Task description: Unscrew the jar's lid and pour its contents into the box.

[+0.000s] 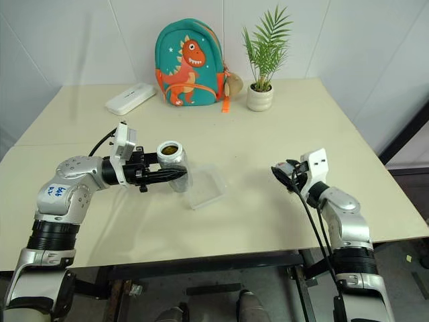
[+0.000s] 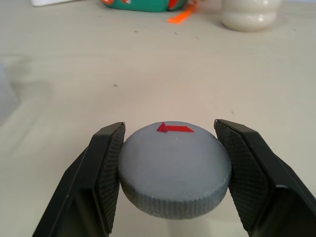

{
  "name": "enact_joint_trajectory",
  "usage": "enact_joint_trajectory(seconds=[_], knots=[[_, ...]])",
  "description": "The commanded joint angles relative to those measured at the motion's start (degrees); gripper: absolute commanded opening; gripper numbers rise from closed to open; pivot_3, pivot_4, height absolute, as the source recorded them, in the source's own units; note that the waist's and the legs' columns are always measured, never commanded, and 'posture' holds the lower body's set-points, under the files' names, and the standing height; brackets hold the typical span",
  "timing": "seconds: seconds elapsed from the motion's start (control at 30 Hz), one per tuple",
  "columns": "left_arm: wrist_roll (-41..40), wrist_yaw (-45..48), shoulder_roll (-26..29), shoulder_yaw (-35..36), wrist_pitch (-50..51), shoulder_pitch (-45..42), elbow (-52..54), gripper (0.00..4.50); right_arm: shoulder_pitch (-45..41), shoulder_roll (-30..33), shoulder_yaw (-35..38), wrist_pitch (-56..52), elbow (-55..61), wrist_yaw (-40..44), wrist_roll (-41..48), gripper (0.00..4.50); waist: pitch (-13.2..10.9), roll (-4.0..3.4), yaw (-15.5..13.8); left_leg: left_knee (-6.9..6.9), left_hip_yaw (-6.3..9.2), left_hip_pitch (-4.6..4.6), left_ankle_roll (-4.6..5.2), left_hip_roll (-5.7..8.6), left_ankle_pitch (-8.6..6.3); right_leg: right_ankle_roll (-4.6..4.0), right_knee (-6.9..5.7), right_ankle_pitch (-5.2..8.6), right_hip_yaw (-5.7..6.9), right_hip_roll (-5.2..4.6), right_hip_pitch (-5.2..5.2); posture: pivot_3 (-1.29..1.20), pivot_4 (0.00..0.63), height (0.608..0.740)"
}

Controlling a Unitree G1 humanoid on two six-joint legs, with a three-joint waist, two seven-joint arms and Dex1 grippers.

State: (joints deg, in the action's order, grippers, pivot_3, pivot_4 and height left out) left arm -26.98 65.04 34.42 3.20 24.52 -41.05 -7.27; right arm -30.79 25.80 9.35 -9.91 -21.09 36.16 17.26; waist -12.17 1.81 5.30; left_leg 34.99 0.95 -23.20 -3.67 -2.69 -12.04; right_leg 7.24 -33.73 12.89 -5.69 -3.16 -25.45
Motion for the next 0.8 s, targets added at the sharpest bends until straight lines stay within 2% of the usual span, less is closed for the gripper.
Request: enact_joint_trajectory(seconds=[0.03,0.23,0.33,0.53,0.8], knots=[[-1.0,-0.1,0.1,0.9,-0.2,-1.7,1.0,1.96,-0.6,-0.2,1.3,2.6,-1.7,-1.0,-0.3,2.57,0.0,0.0,0.0,0.04,-0.03,0.0,0.0,0.0,0.0,-0.04,0.01,-0.01,-0.03,0.0,0.0,0.0,0.15,0.74],[-1.0,-0.2,0.3,1.1,0.1,-1.8,1.0,1.96,-0.1,1.0,1.8,1.6,-1.3,0.6,0.7,4.49,0.0,0.0,0.0,0.09,-0.13,0.0,0.03,0.01,0.02,-0.23,0.09,-0.02,-0.21,0.06,0.02,0.0,0.15,0.74],[-1.0,-0.1,0.5,1.2,0.1,-2.0,0.7,1.96,-0.4,1.9,2.2,1.1,2.6,2.6,2.5,4.49,0.0,0.0,0.0,0.08,-0.13,0.0,0.03,0.01,0.02,-0.22,0.09,-0.02,-0.26,0.09,0.02,0.0,0.15,0.74],[0.3,0.3,1.1,1.2,-1.4,-3.6,-2.4,1.96,0.2,5.8,-0.6,-6.7,20.3,13.2,10.6,4.49,0.0,0.0,-0.1,0.07,-0.12,0.01,0.03,-0.01,0.02,-0.1,0.08,-0.07,-0.31,0.17,0.01,0.0,0.15,0.74],[6.6,0.2,3.1,1.0,-11.7,-11.1,-17.9,1.96,1.6,14.6,-4.4,-20.3,39.5,21.6,19.4,4.49,0.0,0.05,-0.6,0.1,-0.12,-0.03,0.02,-0.02,0.01,-0.23,0.19,0.0,-0.32,0.19,0.01,0.0,0.15,0.74]])
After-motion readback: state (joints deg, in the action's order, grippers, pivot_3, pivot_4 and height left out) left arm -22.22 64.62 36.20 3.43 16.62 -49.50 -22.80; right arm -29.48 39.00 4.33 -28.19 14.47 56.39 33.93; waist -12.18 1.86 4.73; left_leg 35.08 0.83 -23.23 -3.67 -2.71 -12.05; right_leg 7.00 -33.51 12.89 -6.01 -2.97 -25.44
